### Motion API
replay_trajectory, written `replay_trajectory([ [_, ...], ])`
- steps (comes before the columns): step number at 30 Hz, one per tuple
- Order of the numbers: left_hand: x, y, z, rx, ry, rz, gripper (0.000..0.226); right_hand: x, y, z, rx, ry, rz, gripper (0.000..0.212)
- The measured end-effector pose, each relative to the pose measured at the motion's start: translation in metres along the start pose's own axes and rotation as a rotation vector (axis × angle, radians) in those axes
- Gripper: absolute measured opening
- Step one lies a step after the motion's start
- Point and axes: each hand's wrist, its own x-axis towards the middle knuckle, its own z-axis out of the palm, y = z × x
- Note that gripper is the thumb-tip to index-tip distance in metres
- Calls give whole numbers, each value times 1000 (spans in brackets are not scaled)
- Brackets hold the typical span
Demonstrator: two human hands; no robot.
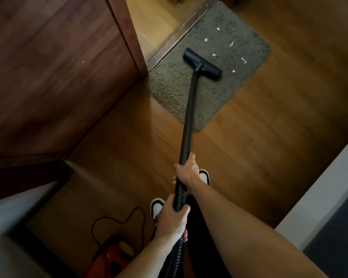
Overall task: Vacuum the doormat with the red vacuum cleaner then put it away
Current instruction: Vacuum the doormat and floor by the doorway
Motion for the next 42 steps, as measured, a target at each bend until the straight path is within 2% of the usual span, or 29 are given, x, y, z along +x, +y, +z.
replay_trajectory([
  [10,-22,-48,-38,5,-56,22,2,-26,43,37,50,-22,4,54],
  [19,-16,-56,-55,-19,-102,-46,9,1,27,40,277,-38,14,43],
  [27,25,-10,-31,-32,-74,-66,18,27,7,16,324,-67,-2,42],
  [31,41,13,-8,-26,-19,-36,15,42,-11,-4,310,-88,-10,43],
  [37,67,41,15,56,65,49,15,74,-42,-25,233,-8,-92,37],
  [42,99,68,35,74,26,-3,8,102,-56,-47,193,6,-74,39],
])
